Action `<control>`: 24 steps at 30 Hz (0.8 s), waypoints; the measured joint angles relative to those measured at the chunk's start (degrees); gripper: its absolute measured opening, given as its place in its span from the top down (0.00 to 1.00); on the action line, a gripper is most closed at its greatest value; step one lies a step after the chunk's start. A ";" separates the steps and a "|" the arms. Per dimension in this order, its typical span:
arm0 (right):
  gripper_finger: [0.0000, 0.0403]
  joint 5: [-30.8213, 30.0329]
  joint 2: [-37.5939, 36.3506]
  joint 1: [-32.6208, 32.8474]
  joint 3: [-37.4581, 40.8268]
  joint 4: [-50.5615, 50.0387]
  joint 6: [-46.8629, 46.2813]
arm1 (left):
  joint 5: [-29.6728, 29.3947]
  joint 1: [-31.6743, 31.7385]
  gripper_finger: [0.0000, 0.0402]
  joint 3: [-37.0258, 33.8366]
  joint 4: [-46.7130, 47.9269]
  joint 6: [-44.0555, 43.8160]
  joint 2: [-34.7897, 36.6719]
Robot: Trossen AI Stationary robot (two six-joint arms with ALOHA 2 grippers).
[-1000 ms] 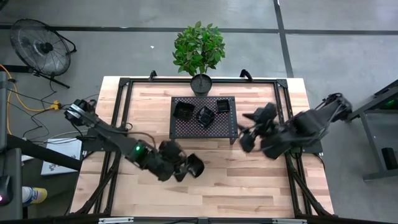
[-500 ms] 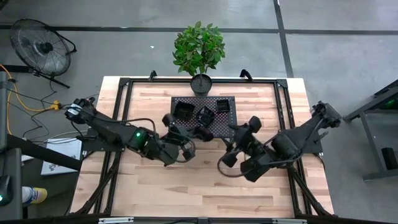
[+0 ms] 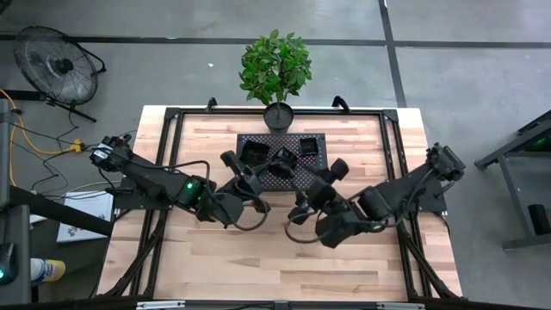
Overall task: Pick & Place Mini shaped plates
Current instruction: Stack the black leaf-shaped plate on top of the other black leaf-shaped plates on the shelf
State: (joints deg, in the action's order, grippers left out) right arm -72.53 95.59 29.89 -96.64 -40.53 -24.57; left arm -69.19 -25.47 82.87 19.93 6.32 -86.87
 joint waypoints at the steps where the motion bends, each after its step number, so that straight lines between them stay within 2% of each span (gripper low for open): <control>1: 0.44 0.15 0.06 -0.42 0.00 0.41 0.50 | 0.00 0.00 1.00 0.00 0.00 0.58 0.00; 7: 0.46 6.46 0.09 -2.64 0.00 1.01 0.65 | -0.18 0.02 1.00 -0.02 -0.09 1.30 0.00; 11: 0.51 6.80 0.09 -3.39 0.00 1.01 0.65 | -0.22 0.02 1.00 -0.02 -0.09 2.33 0.00; 24: 0.80 10.09 0.09 -4.04 0.00 0.94 3.21 | -0.26 0.02 1.00 -0.07 -0.09 2.43 0.00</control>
State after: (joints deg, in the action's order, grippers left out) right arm -62.44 95.68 25.85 -96.64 -39.59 -21.35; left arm -69.45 -25.45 82.81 19.84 8.75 -86.87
